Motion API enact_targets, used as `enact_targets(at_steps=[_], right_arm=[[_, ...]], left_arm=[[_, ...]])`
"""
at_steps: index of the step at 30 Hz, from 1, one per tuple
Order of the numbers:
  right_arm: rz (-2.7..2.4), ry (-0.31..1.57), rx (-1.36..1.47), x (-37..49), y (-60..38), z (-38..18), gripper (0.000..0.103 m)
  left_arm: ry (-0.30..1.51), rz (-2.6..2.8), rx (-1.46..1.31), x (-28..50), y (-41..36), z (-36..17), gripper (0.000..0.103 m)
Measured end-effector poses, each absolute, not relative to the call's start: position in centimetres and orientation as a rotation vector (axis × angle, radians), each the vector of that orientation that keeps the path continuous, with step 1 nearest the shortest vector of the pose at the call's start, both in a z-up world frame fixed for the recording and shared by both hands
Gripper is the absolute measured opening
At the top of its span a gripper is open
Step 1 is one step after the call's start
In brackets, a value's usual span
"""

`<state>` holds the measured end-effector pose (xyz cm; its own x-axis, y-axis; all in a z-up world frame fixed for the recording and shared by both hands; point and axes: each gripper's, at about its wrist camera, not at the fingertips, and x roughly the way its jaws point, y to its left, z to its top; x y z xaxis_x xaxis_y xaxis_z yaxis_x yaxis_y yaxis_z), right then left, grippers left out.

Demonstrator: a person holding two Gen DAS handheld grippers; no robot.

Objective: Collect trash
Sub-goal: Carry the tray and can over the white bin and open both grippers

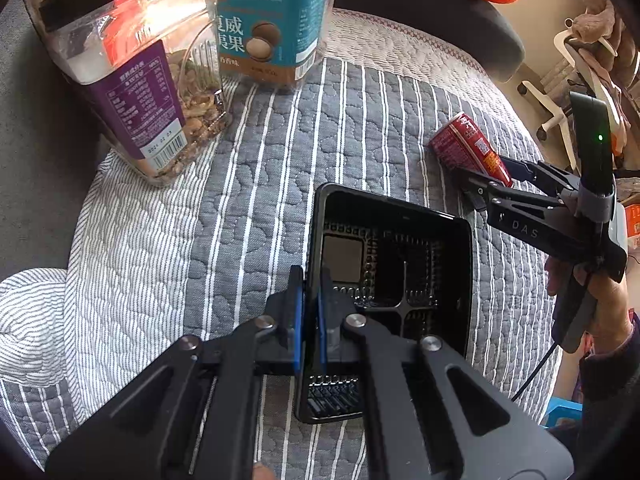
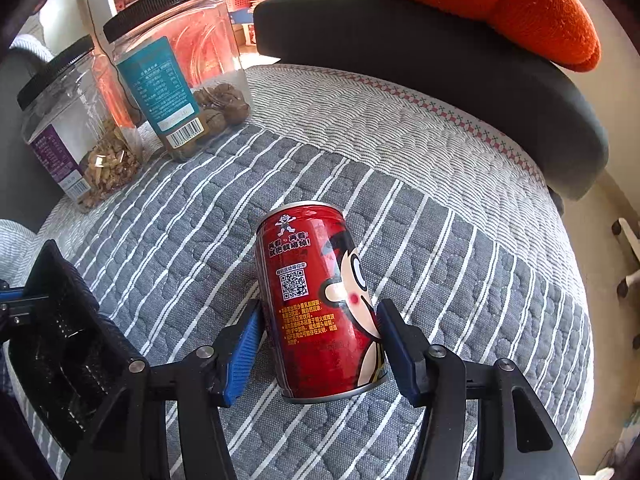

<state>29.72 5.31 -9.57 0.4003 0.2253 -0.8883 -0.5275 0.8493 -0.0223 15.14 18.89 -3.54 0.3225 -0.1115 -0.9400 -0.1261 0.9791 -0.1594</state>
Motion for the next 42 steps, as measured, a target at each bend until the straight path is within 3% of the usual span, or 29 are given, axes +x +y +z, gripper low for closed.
enact_targets(at_steps=[14,42], right_arm=[[0.260,1.013,-0.081,23.4,-2.8,-8.0,0.056],[-0.055,0.769,0.050,15.1,-20.2,4.2,0.054]], left_arm=[[1.216,-0.065,-0.267,14.7,15.5,-1.9,0.007],[1.154,-0.243,-0.303,15.8,7.0,0.3,0.007]])
